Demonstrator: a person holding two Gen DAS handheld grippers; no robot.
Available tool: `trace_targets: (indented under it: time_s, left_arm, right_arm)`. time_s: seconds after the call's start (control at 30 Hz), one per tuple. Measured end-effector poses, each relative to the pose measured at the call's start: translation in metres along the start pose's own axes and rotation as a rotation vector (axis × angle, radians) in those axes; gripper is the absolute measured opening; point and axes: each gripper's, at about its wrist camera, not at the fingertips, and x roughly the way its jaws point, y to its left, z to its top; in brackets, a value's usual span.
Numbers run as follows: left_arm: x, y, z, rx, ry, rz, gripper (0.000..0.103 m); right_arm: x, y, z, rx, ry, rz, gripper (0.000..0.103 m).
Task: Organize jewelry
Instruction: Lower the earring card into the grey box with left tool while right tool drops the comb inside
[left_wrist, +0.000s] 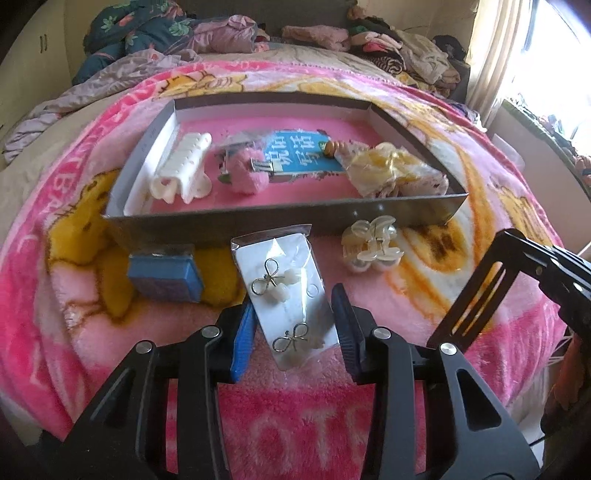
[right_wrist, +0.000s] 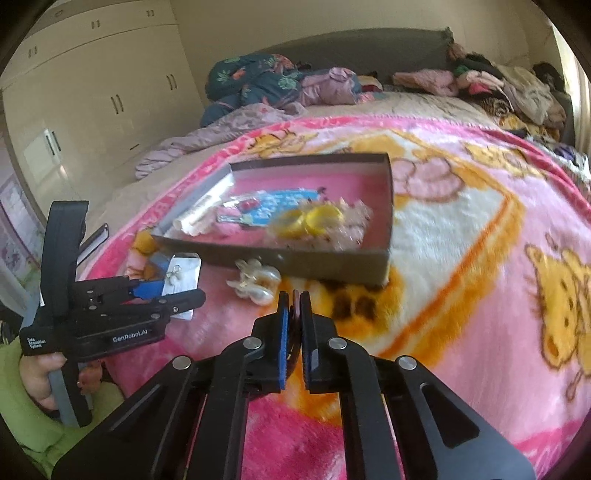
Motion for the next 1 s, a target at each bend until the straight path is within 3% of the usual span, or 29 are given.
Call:
trace_targets:
  time_s: [0.4,0.73,1.0]
  left_arm:
    - [-0.028,0.016,0.020,-0.034,-0.066,-0.018,0.031]
    - [-0.028,0.028,0.048,-0.033,-0.082,-0.003,0.031]
    - [-0.017,0.033,0.067,-0.035,-0.074,-0.004,0.031]
  right_arm:
    - [-0.014,0.015,0.035,-0.041,-0.079,-0.022,0.006]
    - [-0.015,0.013,0.074,-0.042,-0.156,-0.039,0.006]
    - [0.001,0.000,0.096,-0.025,-0.170,-0.073,0.006]
